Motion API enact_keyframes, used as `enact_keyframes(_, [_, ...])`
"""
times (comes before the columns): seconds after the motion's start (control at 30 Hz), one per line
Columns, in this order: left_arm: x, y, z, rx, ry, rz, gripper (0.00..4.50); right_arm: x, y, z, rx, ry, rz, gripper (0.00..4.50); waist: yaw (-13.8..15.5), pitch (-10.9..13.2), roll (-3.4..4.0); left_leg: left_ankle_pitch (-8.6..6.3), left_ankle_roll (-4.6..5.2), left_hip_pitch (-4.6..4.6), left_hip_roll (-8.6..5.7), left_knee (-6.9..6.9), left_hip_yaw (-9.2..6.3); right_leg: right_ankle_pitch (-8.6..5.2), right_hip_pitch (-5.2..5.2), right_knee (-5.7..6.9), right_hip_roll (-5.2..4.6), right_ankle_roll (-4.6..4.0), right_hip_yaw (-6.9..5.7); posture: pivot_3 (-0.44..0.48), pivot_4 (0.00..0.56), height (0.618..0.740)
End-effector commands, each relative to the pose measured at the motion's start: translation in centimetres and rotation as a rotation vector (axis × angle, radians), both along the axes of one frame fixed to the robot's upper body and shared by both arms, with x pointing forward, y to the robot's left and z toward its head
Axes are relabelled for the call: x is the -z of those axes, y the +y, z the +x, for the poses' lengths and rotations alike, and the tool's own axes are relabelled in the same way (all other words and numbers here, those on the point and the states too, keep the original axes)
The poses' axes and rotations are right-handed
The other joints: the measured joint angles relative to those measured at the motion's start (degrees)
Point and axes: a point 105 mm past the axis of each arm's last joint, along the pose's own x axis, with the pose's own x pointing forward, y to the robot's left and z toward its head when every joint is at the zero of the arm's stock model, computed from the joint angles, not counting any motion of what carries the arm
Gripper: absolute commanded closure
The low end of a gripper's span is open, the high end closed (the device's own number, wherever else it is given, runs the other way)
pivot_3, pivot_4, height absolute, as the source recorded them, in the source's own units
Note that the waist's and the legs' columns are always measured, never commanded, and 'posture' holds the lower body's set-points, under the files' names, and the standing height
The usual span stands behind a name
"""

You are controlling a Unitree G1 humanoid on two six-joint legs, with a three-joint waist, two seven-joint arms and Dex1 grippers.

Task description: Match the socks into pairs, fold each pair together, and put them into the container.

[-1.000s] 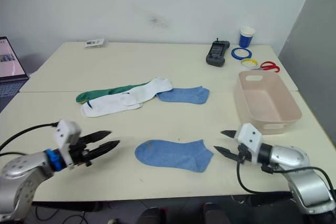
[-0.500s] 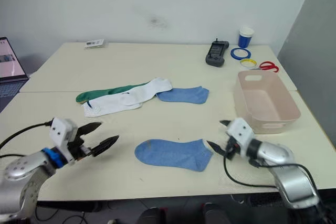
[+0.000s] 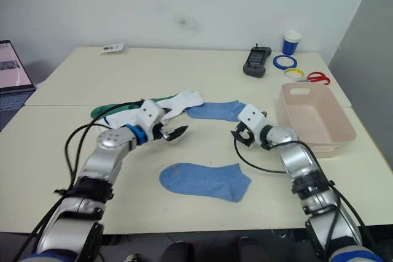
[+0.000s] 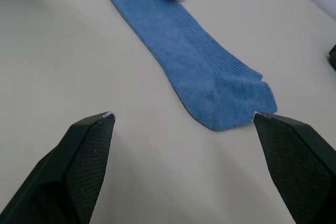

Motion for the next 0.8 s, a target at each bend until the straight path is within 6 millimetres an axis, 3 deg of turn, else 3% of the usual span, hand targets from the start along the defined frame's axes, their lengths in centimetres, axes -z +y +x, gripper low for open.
enact_keyframes(0.03, [0.0, -1.5, 1.3, 0.018, -0.021, 0.042, 0.03, -0.4, 0.1, 2.0, 0.029, -0.026, -0.033, 0.0, -0.2, 0.0, 0.0, 0.0, 0.0, 0.01, 0.01, -0.01, 0.0, 0.01, 0.0, 0.0, 0.0, 0.0, 0.01, 0.0, 0.15, 0.74])
enact_keyframes(0.2, [1.0, -3.2, 3.1, -0.036, 0.054, 0.041, 0.03, 0.1, 0.5, 4.1, 0.107, 0.048, -0.029, 0.0, -0.5, 0.0, 0.0, 0.0, 0.0, 0.02, 0.04, -0.04, 0.02, 0.03, -0.05, 0.05, 0.01, -0.03, 0.0, 0.0, 0.15, 0.74])
enact_keyframes(0.37, [1.9, -3.7, 3.7, -0.097, 0.128, 0.019, 0.03, 0.4, 0.9, 4.5, 0.153, 0.14, 0.054, 0.0, -0.4, 0.0, 0.01, 0.01, -0.01, 0.02, 0.03, -0.05, 0.01, 0.03, -0.04, 0.09, -0.01, -0.04, -0.03, 0.0, 0.15, 0.74])
enact_keyframes(0.4, [2.4, -3.7, 3.6, -0.111, 0.166, 0.005, 0.01, 0.4, 1.0, 4.5, 0.154, 0.155, 0.061, 0.18, -0.4, 0.0, 0.01, 0.01, -0.02, 0.02, 0.02, -0.04, 0.02, 0.03, -0.03, 0.11, -0.04, -0.04, -0.03, 0.0, 0.15, 0.74])
enact_keyframes(0.47, [2.9, -3.5, 3.7, -0.153, 0.213, -0.024, 0.41, 0.7, 1.2, 4.4, 0.15, 0.188, 0.07, 0.57, -0.4, 0.0, 0.01, 0.01, -0.02, 0.04, 0.0, -0.02, 0.03, 0.04, -0.03, 0.19, -0.06, -0.03, -0.02, 0.0, 0.15, 0.74])
enact_keyframes(0.8, [3.3, -3.9, 3.8, -0.182, 0.242, -0.039, 3.56, 1.1, 1.7, 4.2, 0.156, 0.23, 0.116, 4.24, -0.6, 0.0, 0.01, 0.02, -0.03, 0.22, 0.01, 0.01, 0.01, 0.02, -0.03, 0.59, -0.05, 0.0, -0.02, 0.0, 0.15, 0.74])
